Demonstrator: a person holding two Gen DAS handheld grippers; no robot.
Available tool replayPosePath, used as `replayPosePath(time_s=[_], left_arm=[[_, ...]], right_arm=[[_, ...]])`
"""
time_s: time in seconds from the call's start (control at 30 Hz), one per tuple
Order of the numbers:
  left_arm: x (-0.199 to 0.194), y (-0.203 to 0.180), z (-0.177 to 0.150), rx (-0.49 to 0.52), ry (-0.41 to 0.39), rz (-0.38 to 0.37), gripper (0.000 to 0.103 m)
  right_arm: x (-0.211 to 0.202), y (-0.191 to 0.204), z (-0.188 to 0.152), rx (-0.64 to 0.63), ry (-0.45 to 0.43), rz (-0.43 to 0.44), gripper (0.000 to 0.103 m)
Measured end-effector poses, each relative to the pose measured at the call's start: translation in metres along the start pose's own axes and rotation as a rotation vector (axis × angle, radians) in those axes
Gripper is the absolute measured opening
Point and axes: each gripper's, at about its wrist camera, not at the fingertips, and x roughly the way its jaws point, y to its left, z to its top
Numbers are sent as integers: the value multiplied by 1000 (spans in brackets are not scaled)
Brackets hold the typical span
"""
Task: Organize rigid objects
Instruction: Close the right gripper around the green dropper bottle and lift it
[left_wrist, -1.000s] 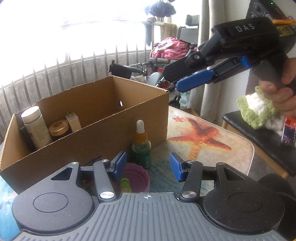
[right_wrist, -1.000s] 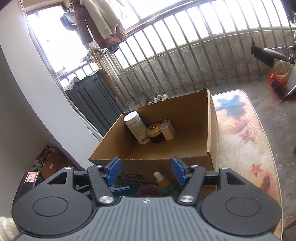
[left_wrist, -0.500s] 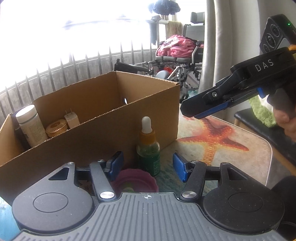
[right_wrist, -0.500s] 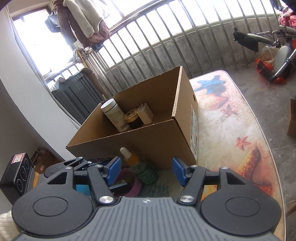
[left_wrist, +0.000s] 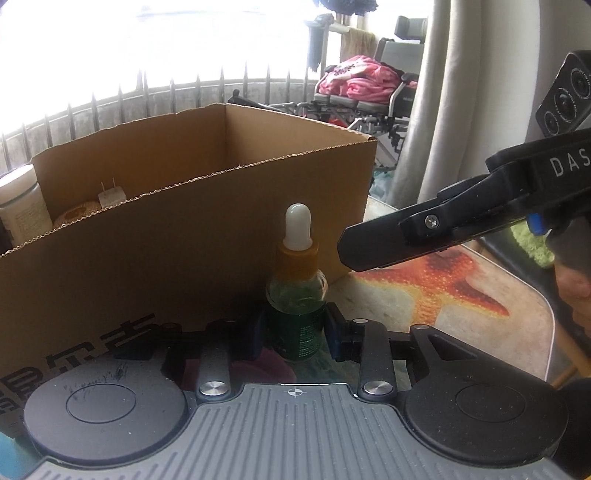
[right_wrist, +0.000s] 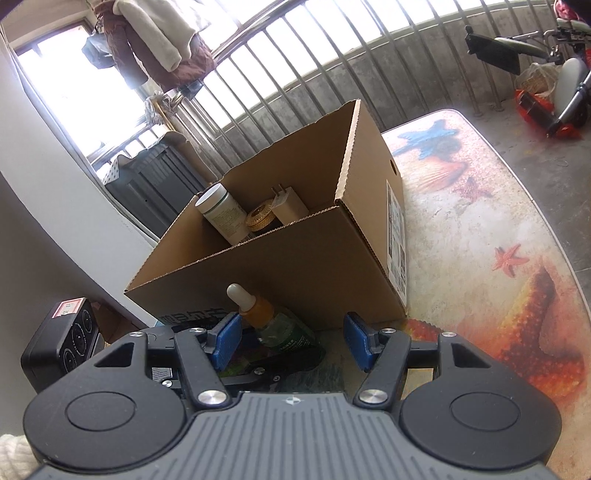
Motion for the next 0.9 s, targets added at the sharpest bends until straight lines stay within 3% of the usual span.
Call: replayPosePath(time_s=[0.3, 0.43, 0.6, 0.9], left_arm=[[-6, -6, -2, 13, 7, -16, 31], [-10, -12, -5, 35, 13, -39, 31], [-17, -16, -9, 56, 13, -43, 31], [-46, -24, -1, 97, -24, -65, 31]], right_arm=[[16, 5, -10, 3, 54, 37, 66], [24, 14, -16, -57, 52, -7, 66], [20, 18, -22, -90, 52, -12, 45], [-4, 29, -24, -127, 32, -6, 45]])
